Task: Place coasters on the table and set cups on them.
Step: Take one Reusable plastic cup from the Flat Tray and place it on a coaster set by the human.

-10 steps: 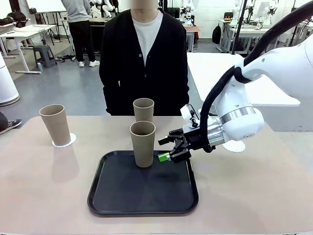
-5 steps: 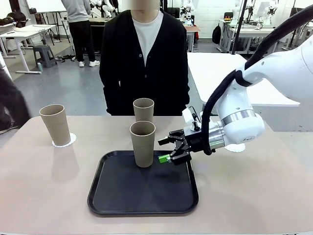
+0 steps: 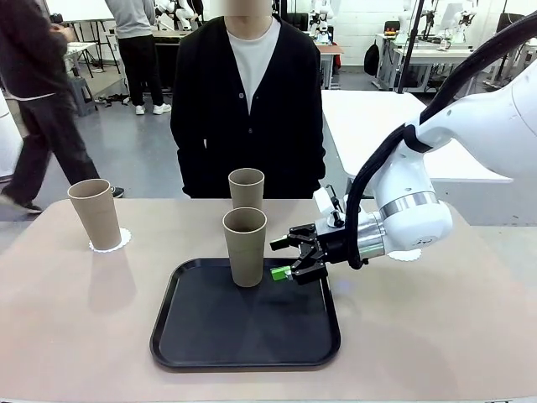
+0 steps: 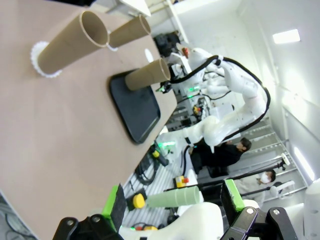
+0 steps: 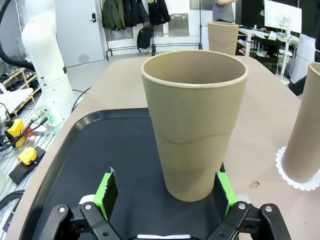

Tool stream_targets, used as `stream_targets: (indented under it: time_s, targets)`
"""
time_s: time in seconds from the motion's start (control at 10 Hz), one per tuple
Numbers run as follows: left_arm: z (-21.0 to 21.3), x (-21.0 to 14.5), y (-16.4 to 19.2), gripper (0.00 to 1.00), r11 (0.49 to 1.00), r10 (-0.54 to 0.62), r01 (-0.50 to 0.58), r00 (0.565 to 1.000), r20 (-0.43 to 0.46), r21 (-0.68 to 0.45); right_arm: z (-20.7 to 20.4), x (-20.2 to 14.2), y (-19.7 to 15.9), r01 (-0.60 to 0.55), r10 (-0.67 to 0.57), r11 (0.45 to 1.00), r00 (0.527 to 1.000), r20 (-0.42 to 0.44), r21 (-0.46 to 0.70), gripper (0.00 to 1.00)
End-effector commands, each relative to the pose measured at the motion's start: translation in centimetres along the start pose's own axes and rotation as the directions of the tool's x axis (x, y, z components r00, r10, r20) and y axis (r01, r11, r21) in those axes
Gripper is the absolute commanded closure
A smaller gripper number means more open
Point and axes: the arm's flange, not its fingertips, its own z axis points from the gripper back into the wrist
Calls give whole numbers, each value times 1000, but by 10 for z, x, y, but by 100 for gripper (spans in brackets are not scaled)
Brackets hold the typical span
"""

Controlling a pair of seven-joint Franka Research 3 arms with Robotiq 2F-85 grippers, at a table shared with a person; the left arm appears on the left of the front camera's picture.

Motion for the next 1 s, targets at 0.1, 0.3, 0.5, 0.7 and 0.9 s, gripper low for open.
stream_targets:
  time_s: [0.1, 0.3, 0.5, 0.7, 0.9]
  targets:
    - [1, 0, -1, 0, 1000, 0, 0, 1000, 6, 3, 1, 1, 0, -3, 3, 1000, 1000, -7, -7, 0]
    - [1, 0, -1, 0, 1000, 0, 0, 1000, 6, 3, 0, 0, 0, -1, 1, 1000, 1000, 0, -1, 0]
    - [1, 0, -1, 0, 1000, 0, 0, 1000, 6, 3, -5, -2, -4, 104, -104, 994, 994, -10, -33, 0]
    - [1, 0, -1, 0, 1000, 0, 0, 1000, 6, 3, -10, -5, -8, 116, -116, 992, 993, -8, -52, 0]
    - [1, 0, -1, 0, 1000, 0, 0, 1000, 6, 3, -19, -11, -14, 101, -101, 993, 995, -8, -69, 0]
